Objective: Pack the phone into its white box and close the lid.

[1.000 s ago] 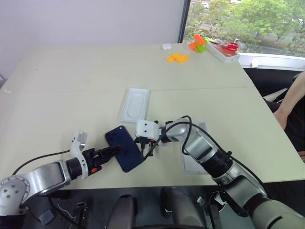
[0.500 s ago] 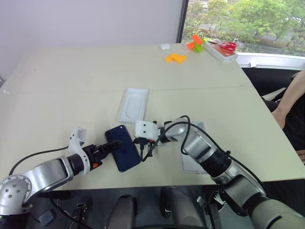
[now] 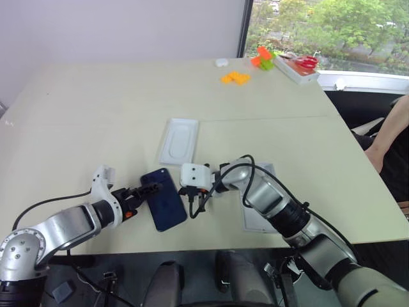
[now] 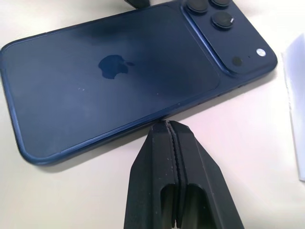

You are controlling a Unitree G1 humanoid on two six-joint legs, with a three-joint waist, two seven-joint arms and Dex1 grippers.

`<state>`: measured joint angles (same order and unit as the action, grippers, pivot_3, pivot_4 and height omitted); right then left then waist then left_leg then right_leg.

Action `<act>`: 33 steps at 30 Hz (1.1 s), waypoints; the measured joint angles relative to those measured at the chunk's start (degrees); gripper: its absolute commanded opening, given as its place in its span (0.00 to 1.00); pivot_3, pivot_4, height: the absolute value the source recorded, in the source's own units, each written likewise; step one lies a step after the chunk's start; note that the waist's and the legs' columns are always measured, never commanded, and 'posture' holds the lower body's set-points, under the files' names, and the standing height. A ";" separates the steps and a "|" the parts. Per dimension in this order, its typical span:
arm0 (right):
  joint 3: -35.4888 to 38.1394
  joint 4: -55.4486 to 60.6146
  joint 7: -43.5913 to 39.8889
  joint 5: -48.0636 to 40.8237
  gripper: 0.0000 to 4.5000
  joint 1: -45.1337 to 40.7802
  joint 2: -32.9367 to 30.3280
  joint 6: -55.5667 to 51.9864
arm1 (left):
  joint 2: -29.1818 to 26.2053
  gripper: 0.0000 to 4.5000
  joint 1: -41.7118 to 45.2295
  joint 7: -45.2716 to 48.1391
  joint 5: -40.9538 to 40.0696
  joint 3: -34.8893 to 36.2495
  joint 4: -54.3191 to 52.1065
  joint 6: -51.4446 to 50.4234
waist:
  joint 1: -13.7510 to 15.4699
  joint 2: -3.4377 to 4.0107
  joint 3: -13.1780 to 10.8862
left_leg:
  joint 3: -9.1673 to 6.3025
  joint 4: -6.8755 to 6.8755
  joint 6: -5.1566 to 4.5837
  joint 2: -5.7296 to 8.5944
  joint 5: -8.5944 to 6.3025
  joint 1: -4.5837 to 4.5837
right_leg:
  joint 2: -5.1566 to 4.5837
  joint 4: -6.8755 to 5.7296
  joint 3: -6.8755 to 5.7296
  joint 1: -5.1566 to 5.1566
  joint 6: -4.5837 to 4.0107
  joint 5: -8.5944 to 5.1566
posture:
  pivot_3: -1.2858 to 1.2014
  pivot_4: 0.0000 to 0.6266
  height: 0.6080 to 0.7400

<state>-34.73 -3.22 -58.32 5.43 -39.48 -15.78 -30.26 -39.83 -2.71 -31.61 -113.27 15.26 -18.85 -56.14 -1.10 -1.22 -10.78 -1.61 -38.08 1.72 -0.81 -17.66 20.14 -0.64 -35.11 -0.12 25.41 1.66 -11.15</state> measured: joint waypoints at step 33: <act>0.17 -4.32 -0.46 0.06 0.00 -0.78 3.21 2.39 | 4.00 0.49 -1.37 3.90 0.27 -0.82 0.82 -2.07 | -0.09 0.14 0.07 | -0.05 0.01 0.01 0.03 -0.01 0.12 | -0.03 0.08 0.00 0.07 0.00 -0.01 | 0.52 0.24 0.94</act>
<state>-34.57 -7.54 -58.79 5.50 -40.26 -12.57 -27.87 -35.83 -4.08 -27.71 -113.01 14.44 -18.03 -58.21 -1.19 -1.08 -10.71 -1.66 -38.07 1.73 -0.78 -17.66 20.26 -0.67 -35.02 -0.12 25.48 1.66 -11.16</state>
